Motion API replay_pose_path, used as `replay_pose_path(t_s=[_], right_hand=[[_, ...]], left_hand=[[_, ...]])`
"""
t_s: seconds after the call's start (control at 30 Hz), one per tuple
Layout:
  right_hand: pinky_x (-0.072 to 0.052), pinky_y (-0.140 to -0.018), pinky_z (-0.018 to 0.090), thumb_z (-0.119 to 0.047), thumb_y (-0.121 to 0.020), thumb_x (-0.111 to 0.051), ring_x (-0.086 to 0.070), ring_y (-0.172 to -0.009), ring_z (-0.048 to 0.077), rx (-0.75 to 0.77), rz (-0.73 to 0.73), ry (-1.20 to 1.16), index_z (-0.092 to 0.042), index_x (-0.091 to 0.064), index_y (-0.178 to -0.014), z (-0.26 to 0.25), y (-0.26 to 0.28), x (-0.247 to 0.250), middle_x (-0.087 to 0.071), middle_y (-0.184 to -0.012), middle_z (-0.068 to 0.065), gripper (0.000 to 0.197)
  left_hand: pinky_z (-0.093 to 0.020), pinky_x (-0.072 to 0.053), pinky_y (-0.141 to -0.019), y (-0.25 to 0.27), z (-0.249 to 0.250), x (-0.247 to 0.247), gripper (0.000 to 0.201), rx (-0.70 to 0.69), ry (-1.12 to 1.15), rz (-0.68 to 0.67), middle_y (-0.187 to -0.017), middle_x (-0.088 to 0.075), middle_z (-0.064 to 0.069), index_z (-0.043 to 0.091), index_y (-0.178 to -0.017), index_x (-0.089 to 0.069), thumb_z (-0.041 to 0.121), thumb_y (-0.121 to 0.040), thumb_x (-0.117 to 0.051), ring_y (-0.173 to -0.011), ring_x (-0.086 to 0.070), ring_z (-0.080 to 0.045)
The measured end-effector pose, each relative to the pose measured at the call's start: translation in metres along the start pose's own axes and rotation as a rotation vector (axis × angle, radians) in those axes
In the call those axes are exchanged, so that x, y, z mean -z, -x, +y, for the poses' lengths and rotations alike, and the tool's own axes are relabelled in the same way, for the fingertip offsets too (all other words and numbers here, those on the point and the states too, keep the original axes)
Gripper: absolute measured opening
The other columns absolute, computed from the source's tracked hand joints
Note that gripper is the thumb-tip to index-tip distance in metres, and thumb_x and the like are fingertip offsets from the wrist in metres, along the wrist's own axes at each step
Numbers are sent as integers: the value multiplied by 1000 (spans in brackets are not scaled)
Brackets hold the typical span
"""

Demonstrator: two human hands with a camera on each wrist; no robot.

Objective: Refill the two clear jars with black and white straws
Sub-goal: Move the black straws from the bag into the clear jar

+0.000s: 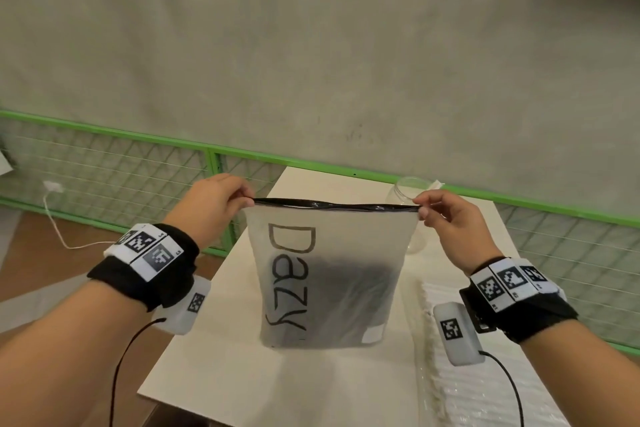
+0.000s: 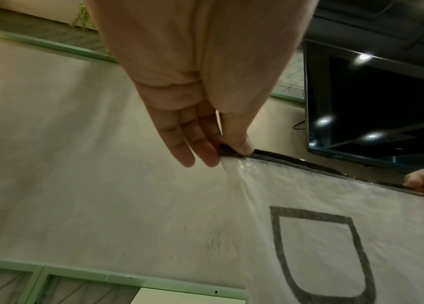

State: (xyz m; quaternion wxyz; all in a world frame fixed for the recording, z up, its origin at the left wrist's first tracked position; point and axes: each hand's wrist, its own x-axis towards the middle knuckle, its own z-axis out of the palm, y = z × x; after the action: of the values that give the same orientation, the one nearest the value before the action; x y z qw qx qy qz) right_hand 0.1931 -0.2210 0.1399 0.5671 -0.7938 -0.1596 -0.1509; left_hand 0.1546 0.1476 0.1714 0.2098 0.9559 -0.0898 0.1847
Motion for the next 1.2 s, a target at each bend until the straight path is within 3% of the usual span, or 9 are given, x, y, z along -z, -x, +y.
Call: replay_pose_path(t_s=[0.23,0.4,0.5,0.6,0.7,0.8,0.97,1.1,1.2], right_hand=[[-49,-73,15,8,-91,-52,-56,-79,6,108,-100,97,-53,-66,-86,-6,0,-6,-60,-91,-21,63],[-41,-76,10,17,-87,-45,-51,-83,1,207,-156,252,-33,-66,-97,-15,1,-4,-52,-85,-9,56],[-35,-79,6,12,-88,-45,-47,-86,-2,277,-166,396,-22,-68,-105,-17,5,-3,-47,-88,-10,44],[-34,-91,22,-20,-87,-52,-44,-103,11,472,-237,611,-22,-68,-104,-25,12,-8,-50,-106,-2,23],[-39,-99,46,-42,-70,-72,-45,-125,28,694,-433,1006,-27,-60,-107,-27,19,-23,-56,-124,-2,41],[-47,-92,51,-23,-60,-84,-59,-109,28,720,-507,1179,-26,-62,-99,-13,18,-38,-68,-97,-7,46],[-40,-52,29,0,-65,-70,-52,-67,24,753,-324,1102,-18,-56,-79,13,19,-38,-57,-71,0,27],[-28,-51,22,-3,-77,-40,-43,-78,19,774,-353,1046,-20,-46,-87,25,35,-37,-60,-89,1,21],[-26,-48,20,-2,-76,-37,-42,-81,17,738,-378,1004,-22,-45,-89,32,49,-37,-65,-95,-4,25]], left_hand=[[-42,-43,-85,9,26,-9,46,-153,-249,41,-109,-60,1,25,-111,-59,41,-72,-75,-104,-53,-24],[-34,-38,-65,4,46,-32,17,-266,-360,69,-74,-61,8,27,-76,-62,25,-69,-77,-74,-56,-22],[-35,-40,-63,4,43,-33,12,-306,-263,55,-74,-59,8,24,-76,-57,18,-75,-67,-72,-54,-21],[-37,-43,-70,7,45,-33,10,-327,-202,-21,-73,-58,10,23,-84,-51,17,-82,-58,-68,-55,-18],[-35,-41,-72,11,47,-33,9,-331,-195,-44,-67,-54,14,25,-86,-47,17,-86,-52,-61,-51,-13],[-35,-39,-74,18,50,-30,8,-345,-190,-42,-68,-53,15,27,-88,-46,24,-85,-39,-60,-50,-11],[-35,-39,-75,36,47,-33,32,-378,-343,-191,-70,-53,17,34,-97,-54,56,-74,-55,-68,-55,-9],[-32,-27,-66,50,41,-52,29,-442,-492,-196,-62,-53,12,31,-77,-61,15,-61,-78,-55,-54,-16],[-32,-25,-64,62,41,-66,30,-473,-455,-123,-66,-50,9,29,-70,-63,7,-56,-78,-57,-50,-18]])
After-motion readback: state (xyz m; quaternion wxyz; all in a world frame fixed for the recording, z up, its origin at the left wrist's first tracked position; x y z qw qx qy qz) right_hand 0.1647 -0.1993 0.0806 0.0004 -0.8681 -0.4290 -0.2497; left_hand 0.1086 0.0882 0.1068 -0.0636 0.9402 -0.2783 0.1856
